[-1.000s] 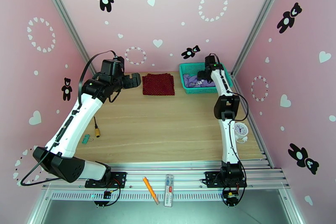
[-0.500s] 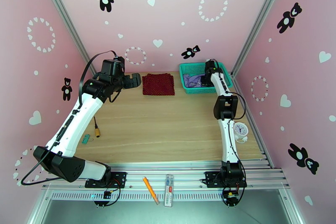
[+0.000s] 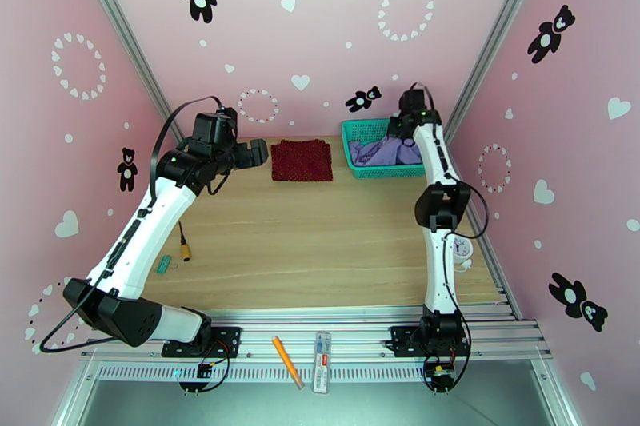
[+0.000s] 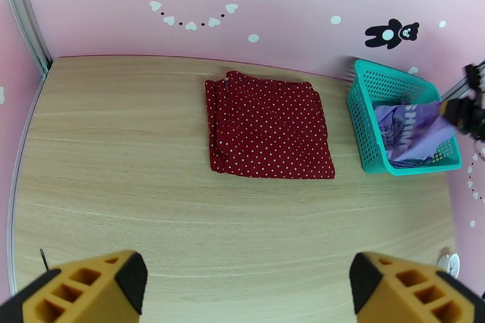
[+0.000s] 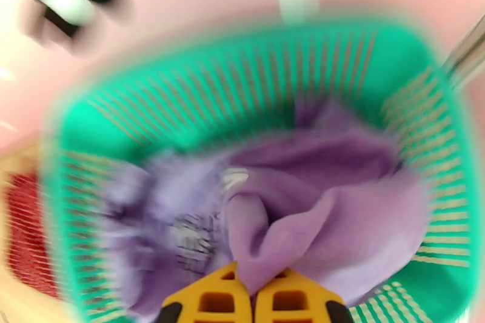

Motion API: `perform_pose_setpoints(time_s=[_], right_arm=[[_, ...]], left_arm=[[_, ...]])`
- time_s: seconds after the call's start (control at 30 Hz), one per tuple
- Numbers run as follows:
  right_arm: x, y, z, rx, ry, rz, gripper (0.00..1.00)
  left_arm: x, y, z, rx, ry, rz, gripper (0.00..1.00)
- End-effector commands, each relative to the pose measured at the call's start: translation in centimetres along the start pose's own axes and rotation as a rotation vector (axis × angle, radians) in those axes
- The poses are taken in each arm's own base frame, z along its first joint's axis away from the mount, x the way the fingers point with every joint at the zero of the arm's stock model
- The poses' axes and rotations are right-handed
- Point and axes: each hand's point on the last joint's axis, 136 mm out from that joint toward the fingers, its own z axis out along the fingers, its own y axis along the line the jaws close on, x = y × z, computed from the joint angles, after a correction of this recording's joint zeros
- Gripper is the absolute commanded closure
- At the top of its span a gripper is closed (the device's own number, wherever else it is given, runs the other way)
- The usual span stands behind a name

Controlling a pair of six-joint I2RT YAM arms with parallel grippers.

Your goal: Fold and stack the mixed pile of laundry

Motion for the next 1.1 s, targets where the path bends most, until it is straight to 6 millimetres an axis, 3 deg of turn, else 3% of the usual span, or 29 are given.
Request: perform_pose_setpoints(time_s=[0.0,0.17,0.33,0.63,0.8,0.9,0.97,1.03,1.07], right_arm=[[-6.3,3.0,-8.8,-0.097,-0.21,0.017,1.0],[-8.3,4.9,-15.4,-0.165,-0.294,0.014,1.0],[-8.8,9.3,-23.0,-0.33,-0.354,-0.024,1.0],[-6.8,18.6,-38.8,-0.752,-0.457,-0.12,1.0],[-4.7,22.8,-45.9,-0.978,-0.478,-0.14,1.0],[-2.8,24.8,-48.4,-1.059,-0.454,-0.15,1.0],[-1.1,26.2,-48.6,-1.089,-0.409,-0.158,1.0],[1.0,27.7,-47.9,-1.097,-0.354,-0.178,1.0],[2.5,28.6,-46.5,-1.08,-0.308,-0.194,1.0]], left_arm=[[-0.5,0.0,-2.0,0.005,-0.037,0.009,0.07],[-0.5,0.0,-3.1,0.013,-0.053,0.007,0.08],[-0.7,0.2,-5.4,0.019,-0.077,-0.003,0.08],[-0.8,1.8,-12.3,-0.018,-0.134,-0.039,0.1],[0.4,2.5,-15.5,-0.013,-0.145,-0.071,0.14],[1.9,3.0,-16.7,0.0,-0.13,-0.093,0.14],[3.0,3.6,-17.4,-0.013,-0.119,-0.111,0.14],[4.1,4.7,-18.1,-0.049,-0.11,-0.125,0.14],[4.7,5.3,-18.4,-0.074,-0.107,-0.13,0.14]])
